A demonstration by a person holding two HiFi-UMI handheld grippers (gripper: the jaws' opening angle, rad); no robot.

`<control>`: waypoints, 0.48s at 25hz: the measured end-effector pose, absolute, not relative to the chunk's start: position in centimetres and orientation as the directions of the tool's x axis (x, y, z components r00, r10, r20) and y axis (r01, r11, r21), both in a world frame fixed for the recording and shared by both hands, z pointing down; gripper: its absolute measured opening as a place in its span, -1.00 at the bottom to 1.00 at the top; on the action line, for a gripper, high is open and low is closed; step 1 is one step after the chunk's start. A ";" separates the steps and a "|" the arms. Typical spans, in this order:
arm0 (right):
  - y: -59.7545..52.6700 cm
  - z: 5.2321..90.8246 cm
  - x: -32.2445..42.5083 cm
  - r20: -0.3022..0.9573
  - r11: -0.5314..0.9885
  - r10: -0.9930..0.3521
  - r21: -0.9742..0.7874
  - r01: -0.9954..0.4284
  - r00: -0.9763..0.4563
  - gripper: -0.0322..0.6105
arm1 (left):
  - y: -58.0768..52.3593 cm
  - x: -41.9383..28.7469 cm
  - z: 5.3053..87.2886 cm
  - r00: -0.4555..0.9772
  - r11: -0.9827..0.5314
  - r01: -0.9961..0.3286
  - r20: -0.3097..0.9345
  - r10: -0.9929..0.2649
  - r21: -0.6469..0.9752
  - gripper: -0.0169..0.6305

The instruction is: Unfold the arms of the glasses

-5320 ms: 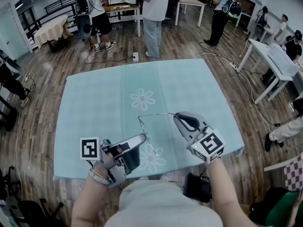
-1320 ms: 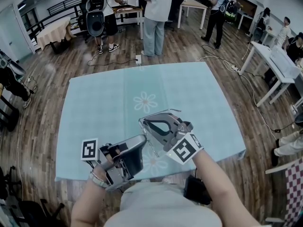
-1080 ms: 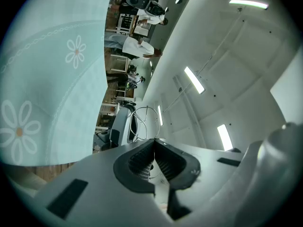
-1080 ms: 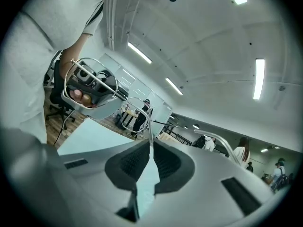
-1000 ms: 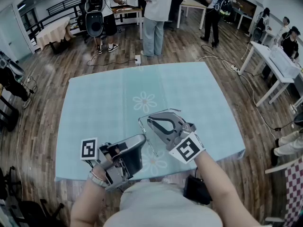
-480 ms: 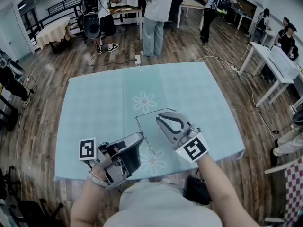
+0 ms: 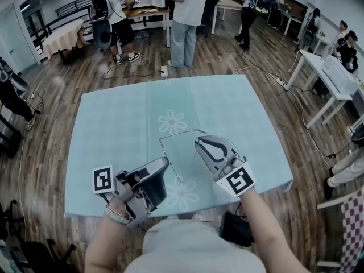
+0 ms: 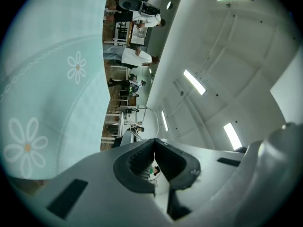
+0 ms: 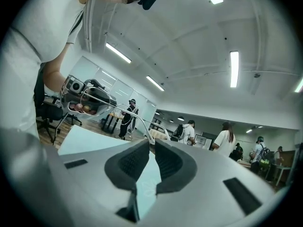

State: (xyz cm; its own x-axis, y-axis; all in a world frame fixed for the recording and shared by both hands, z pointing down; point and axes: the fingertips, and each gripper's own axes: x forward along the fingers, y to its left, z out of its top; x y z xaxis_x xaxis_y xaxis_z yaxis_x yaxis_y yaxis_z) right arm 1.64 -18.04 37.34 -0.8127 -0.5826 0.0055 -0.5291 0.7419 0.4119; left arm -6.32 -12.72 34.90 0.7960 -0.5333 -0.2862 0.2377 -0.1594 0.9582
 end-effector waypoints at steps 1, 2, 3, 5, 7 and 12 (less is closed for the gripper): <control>-18.1 37.3 1.9 0.001 0.740 -0.586 0.408 -0.535 -0.810 -0.80 | -12.9 -6.3 34.9 0.795 -0.163 0.233 -0.284 -0.537 0.959 -0.92; -18.1 37.2 2.2 -0.003 0.737 -0.590 0.407 -0.540 -0.807 -0.80 | -13.0 -6.4 35.0 0.793 -0.167 0.228 -0.282 -0.540 0.959 -0.92; -18.1 37.1 2.4 -0.006 0.733 -0.594 0.408 -0.544 -0.804 -0.80 | -13.1 -6.4 35.0 0.792 -0.170 0.223 -0.280 -0.543 0.960 -0.92; -18.1 37.1 2.9 -0.009 0.726 -0.603 0.407 -0.554 -0.798 -0.80 | -13.3 -6.6 35.2 0.788 -0.173 0.215 -0.276 -0.550 0.961 -0.92; -18.1 37.2 3.3 -0.009 0.723 -0.612 0.399 -0.564 -0.791 -0.79 | -13.6 -6.9 35.3 0.786 -0.174 0.207 -0.270 -0.556 0.963 -0.92; -18.0 37.8 4.2 0.001 0.726 -0.623 0.373 -0.578 -0.782 -0.79 | -14.2 -7.4 35.9 0.780 -0.185 0.173 -0.249 -0.574 0.967 -0.92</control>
